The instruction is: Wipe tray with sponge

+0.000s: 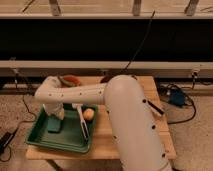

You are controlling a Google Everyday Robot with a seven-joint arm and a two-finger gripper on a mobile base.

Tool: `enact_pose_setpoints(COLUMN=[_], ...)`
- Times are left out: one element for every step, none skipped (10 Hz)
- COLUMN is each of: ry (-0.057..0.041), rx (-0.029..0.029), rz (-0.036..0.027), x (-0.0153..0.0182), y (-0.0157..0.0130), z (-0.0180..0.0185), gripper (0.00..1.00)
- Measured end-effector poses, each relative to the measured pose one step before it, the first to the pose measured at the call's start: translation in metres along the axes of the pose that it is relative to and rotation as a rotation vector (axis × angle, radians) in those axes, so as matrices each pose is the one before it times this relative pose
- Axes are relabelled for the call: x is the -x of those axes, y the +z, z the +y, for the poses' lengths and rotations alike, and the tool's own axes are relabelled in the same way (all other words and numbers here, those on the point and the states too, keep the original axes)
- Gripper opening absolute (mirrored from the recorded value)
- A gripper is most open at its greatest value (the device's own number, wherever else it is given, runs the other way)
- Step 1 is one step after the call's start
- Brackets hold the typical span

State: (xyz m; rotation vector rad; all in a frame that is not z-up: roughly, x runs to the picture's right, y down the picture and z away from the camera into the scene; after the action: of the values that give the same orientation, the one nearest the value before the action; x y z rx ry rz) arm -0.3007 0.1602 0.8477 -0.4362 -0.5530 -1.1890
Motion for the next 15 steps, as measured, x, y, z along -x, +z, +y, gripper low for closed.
enact_pose_setpoints(ry=[-0.01467, -0.02175, -0.01663, -0.03037, -0.02464, -0.00930, 0.00203, 0.00843, 0.01934, 0.02285, 0.02006, 0.02397, 0.01856, 0.01449, 0.00721], rx=[-0.00593, -0.00659, 0.00141, 0.00756, 0.01249, 0.01062, 0.00730, 0.00467, 0.00506, 0.00101, -0.00002, -0.00069, -0.00268, -0.00300, -0.00612], rz=[-0.00043, -0.00451, -0.00053, -0.00502, -0.00444, -0.00287, -0.00232, -0.00302, -0.00564, -0.00392, -0.00571, -0.00511, -0.00625, -0.00590, -0.02093], x=[0.00339, 0.00693, 0.00519, 0.01181, 0.01065, 0.00538, 0.00146, -0.00071, -0.00276, -0.00520, -0.00531, -0.00787, -0.00706, -0.00789, -0.01029], y=[-0.00259, -0.00290, -0.00113, 0.00031, 0.00075, 0.00125, 0.00082, 0.00067, 0.00053, -0.00053, 0.00069, 0.00038, 0.00037, -0.00013, -0.00109], z=[-0.00225, -0.00052, 0.00055, 0.00277, 0.00965, 0.01111, 0.01248, 0.01102, 0.01581, 0.01126, 0.00849, 0.00706, 0.00177, -0.00040, -0.00254], gripper=[0.00, 0.00, 0.00, 0.00, 0.00, 0.00, 0.00, 0.00, 0.00, 0.00, 0.00, 0.00, 0.00, 0.01, 0.08])
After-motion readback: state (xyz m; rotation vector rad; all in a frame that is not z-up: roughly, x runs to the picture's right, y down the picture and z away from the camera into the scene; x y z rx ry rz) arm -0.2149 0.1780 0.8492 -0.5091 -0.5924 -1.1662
